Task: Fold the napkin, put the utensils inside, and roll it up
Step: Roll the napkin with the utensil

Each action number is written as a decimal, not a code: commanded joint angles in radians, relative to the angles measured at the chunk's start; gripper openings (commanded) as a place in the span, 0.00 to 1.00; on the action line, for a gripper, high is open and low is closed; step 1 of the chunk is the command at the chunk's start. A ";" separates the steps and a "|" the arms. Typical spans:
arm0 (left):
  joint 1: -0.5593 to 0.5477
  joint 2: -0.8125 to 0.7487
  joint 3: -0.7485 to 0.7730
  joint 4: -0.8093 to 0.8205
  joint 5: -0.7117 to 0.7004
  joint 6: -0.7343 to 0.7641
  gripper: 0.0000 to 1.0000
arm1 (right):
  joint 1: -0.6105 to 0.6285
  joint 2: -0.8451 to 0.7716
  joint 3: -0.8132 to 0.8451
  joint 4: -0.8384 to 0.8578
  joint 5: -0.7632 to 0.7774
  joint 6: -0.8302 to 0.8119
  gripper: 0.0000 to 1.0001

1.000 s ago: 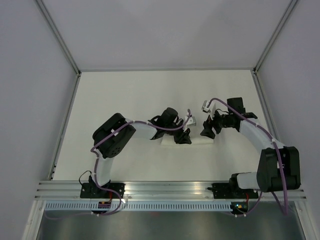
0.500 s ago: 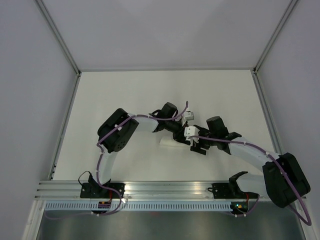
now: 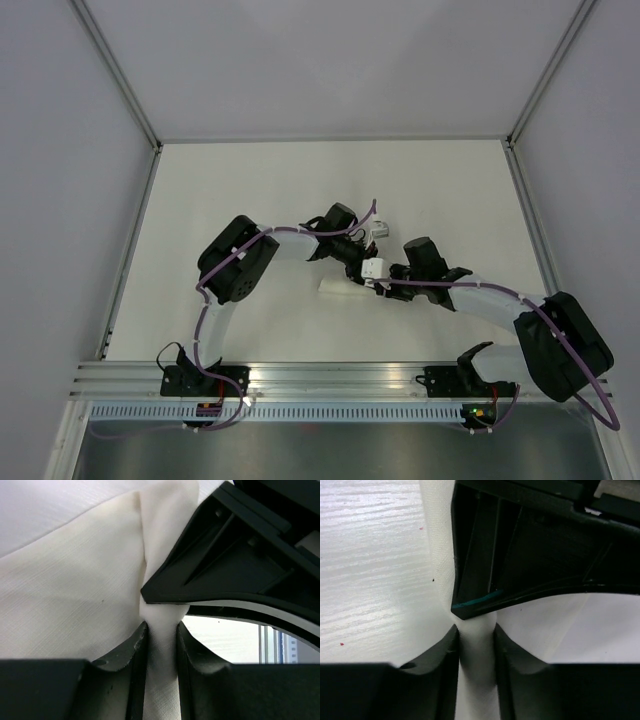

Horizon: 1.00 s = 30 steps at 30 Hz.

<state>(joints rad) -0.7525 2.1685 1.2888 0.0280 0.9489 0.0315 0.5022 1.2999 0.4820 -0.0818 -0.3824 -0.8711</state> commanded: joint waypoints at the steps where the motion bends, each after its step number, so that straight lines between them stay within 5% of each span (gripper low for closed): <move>1: -0.005 0.070 -0.036 -0.159 -0.110 -0.054 0.17 | 0.002 0.021 0.003 0.043 0.025 0.012 0.30; 5: 0.001 0.008 -0.066 -0.096 -0.134 -0.096 0.34 | 0.001 0.061 0.026 0.001 0.027 0.017 0.10; 14: 0.042 -0.157 -0.092 -0.034 -0.182 -0.134 0.55 | -0.095 0.183 0.165 -0.212 -0.123 -0.017 0.04; 20: 0.074 -0.263 -0.170 0.087 -0.286 -0.169 0.56 | -0.159 0.329 0.323 -0.401 -0.210 -0.068 0.04; 30: 0.084 -0.524 -0.538 0.493 -0.525 -0.165 0.62 | -0.205 0.610 0.598 -0.673 -0.269 -0.123 0.04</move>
<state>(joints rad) -0.6655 1.7138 0.8352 0.3141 0.5121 -0.1066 0.3092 1.8091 1.0485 -0.6334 -0.6895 -0.9436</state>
